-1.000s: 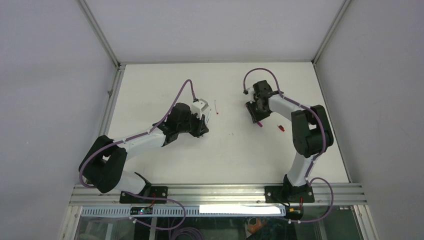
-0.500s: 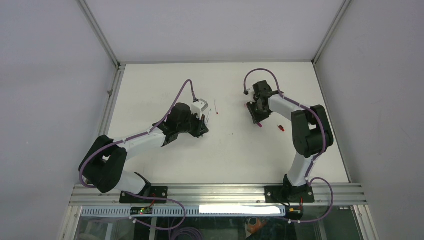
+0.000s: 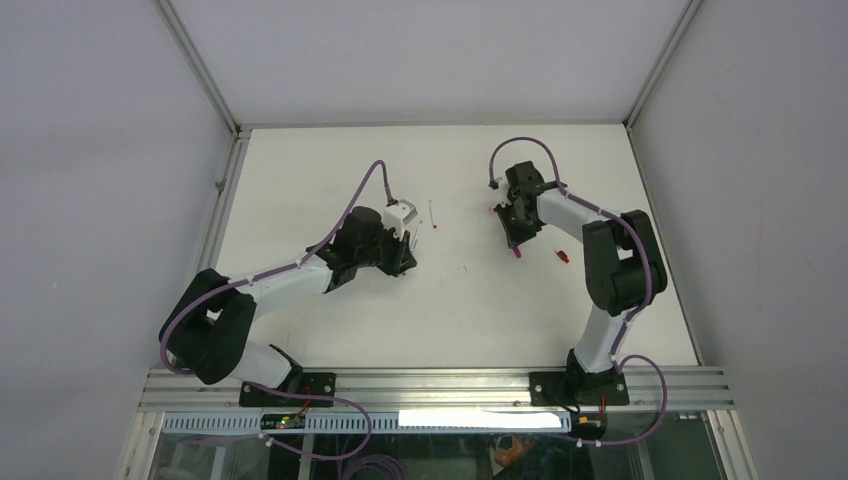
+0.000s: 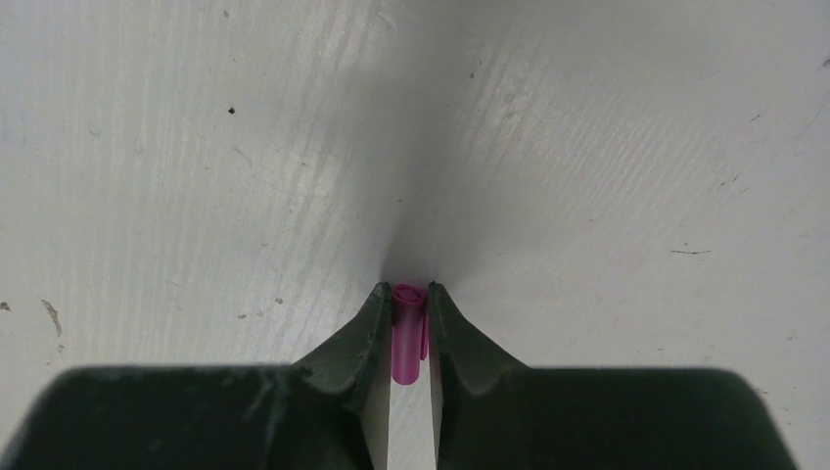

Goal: Insert the pens into the pen caps

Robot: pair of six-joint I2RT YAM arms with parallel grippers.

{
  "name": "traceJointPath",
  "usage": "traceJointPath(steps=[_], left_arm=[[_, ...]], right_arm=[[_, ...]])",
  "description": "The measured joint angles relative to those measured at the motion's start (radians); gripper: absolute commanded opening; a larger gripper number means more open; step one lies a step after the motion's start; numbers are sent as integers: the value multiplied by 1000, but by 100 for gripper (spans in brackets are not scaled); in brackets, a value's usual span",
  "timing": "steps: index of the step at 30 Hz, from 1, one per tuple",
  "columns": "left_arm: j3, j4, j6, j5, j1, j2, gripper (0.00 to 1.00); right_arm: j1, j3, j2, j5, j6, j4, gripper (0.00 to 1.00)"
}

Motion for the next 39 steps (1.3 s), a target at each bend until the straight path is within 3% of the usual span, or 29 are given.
traceJointPath(steps=[7,12,18,26,39], left_arm=[[0,0,-1,0,0,11,0],[0,22,-10,14,0,41,0],[0,62,-42,58,0,66,0],[-31,304,-157,166,0,84,0],[-34,518,-284,243,0,153,0]], right_arm=[[38,-68,-53,-3,35,83,5],[168,-143,-185,-27,58,211,5],[292,-178,-296,-64,104,537,2],[327,-306,-393,-97,238,945,0],[395,-365,-512,-72,249,1088,0]])
